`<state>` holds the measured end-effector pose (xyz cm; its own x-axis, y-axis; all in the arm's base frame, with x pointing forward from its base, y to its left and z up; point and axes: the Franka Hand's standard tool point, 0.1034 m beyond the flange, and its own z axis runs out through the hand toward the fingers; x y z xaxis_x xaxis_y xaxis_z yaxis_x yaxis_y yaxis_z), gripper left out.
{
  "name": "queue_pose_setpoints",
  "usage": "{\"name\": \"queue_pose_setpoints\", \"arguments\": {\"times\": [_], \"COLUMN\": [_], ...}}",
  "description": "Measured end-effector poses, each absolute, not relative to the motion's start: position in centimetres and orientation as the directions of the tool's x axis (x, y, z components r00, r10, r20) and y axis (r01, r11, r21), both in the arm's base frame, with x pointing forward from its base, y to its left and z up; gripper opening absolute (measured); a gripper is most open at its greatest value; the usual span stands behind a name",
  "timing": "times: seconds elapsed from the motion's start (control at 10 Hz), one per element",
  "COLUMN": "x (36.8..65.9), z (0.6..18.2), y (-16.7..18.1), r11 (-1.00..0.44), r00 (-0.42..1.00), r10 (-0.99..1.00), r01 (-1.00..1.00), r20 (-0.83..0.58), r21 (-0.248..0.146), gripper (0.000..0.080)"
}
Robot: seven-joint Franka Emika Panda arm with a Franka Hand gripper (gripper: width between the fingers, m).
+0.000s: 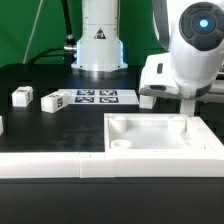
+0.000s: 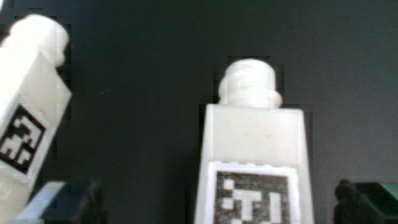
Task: Assemble one leg
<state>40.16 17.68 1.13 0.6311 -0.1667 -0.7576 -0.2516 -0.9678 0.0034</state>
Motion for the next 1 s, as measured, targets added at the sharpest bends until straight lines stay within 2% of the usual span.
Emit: {"name": "queue_pose_setpoints", "arguments": {"times": [0.3, 0.4, 0.5, 0.6, 0.7, 1.0], "x": [39.76, 39.77, 39.78, 39.78, 39.78, 39.78], "z": [0.81, 0.8, 0.8, 0.8, 0.8, 0.8], "y": [17.96, 17.93, 17.9, 17.89, 17.88, 17.87], "r11": [-0.969, -0.969, -0.969, -0.969, -0.969, -0.969], "r00": [0.627, 0.627, 0.627, 0.627, 0.627, 0.627], "r10": [-0.164, -0.164, -0.164, -0.164, -0.164, -0.165], "r01": [-0.246, -0.246, -0.247, -0.247, -0.247, -0.247], "r20": [-0.761, -0.761, -0.761, -0.761, -0.761, -0.761], "r21": [0.006, 0.006, 0.006, 0.006, 0.006, 0.006], "gripper": [0.0649, 0.0561, 0.0425, 0.0425, 0.0285, 0.0285]}}
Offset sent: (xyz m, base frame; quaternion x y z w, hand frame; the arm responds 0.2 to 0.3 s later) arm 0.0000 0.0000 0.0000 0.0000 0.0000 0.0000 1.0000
